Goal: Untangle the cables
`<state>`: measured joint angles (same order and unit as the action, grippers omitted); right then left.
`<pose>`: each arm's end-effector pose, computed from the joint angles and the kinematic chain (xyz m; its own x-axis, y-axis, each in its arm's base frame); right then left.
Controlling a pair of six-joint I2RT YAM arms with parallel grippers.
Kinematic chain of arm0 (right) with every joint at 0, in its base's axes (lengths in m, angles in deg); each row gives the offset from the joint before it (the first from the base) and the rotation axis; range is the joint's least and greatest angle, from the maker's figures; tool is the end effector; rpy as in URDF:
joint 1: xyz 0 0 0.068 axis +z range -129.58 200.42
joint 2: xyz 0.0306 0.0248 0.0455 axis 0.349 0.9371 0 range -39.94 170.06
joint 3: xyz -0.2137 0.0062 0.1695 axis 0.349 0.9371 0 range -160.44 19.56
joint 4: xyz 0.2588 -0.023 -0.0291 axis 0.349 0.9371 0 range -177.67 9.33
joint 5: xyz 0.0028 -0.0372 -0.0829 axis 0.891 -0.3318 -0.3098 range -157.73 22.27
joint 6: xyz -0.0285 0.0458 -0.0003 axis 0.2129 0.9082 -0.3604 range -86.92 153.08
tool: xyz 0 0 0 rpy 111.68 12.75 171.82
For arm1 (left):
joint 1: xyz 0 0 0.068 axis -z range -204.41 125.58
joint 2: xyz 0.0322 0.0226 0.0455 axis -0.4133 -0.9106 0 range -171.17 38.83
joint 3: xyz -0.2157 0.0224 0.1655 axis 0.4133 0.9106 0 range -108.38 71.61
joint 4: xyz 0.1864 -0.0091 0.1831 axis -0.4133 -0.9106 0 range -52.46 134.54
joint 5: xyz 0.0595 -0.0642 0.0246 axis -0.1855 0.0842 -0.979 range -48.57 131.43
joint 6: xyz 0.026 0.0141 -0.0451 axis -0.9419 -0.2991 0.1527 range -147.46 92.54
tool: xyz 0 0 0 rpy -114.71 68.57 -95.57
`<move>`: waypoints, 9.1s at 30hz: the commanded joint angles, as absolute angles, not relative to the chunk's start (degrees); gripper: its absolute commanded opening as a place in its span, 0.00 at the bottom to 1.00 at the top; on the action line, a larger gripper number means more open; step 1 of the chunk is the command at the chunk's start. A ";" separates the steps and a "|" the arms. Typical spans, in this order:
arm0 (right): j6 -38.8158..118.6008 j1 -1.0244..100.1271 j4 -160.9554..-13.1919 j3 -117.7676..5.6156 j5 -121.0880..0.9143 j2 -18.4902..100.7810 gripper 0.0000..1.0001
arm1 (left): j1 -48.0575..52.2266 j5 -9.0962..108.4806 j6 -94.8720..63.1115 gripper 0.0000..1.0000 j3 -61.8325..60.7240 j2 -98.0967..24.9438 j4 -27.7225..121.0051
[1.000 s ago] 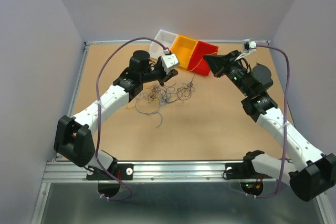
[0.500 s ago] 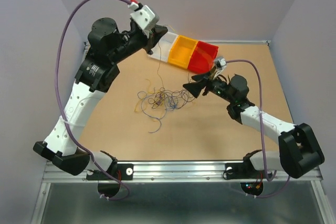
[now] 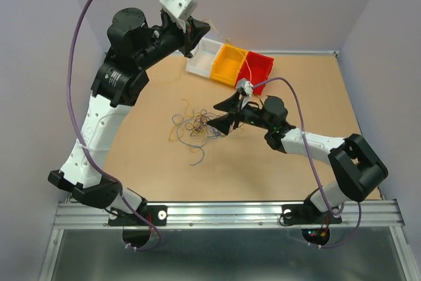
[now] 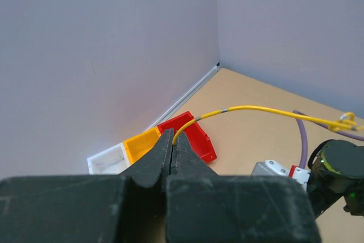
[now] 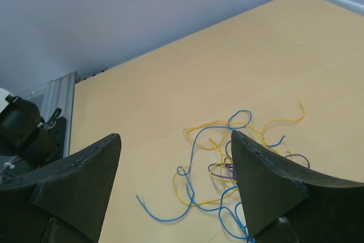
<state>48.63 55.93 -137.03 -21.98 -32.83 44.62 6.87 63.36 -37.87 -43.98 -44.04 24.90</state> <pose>0.2467 0.2011 0.2645 -0.1651 0.1523 -0.9745 -0.9290 0.3079 0.2055 0.2197 -0.1490 0.5826 0.3335 -0.0066 -0.9427 0.7446 0.6152 0.2591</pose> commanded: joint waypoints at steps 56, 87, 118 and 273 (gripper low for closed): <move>57.16 59.89 -179.77 -17.63 -29.68 44.19 0.00 | -7.18 73.60 -27.72 0.00 -20.33 -46.16 41.01; 49.52 59.89 -132.15 -30.36 -53.57 40.57 0.12 | 4.15 56.72 -40.56 0.00 10.18 -38.78 54.47; 46.09 59.89 -126.08 -33.70 -57.97 44.70 0.27 | 8.28 52.33 -43.54 0.00 12.90 -38.69 57.02; 53.38 36.33 -79.23 -86.96 -86.10 89.17 0.01 | 6.08 47.06 -42.14 0.82 15.80 -38.69 61.94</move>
<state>53.79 36.61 -77.80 -82.11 -86.05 87.98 6.22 46.80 -41.57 16.90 -38.73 60.13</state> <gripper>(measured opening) 0.012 0.822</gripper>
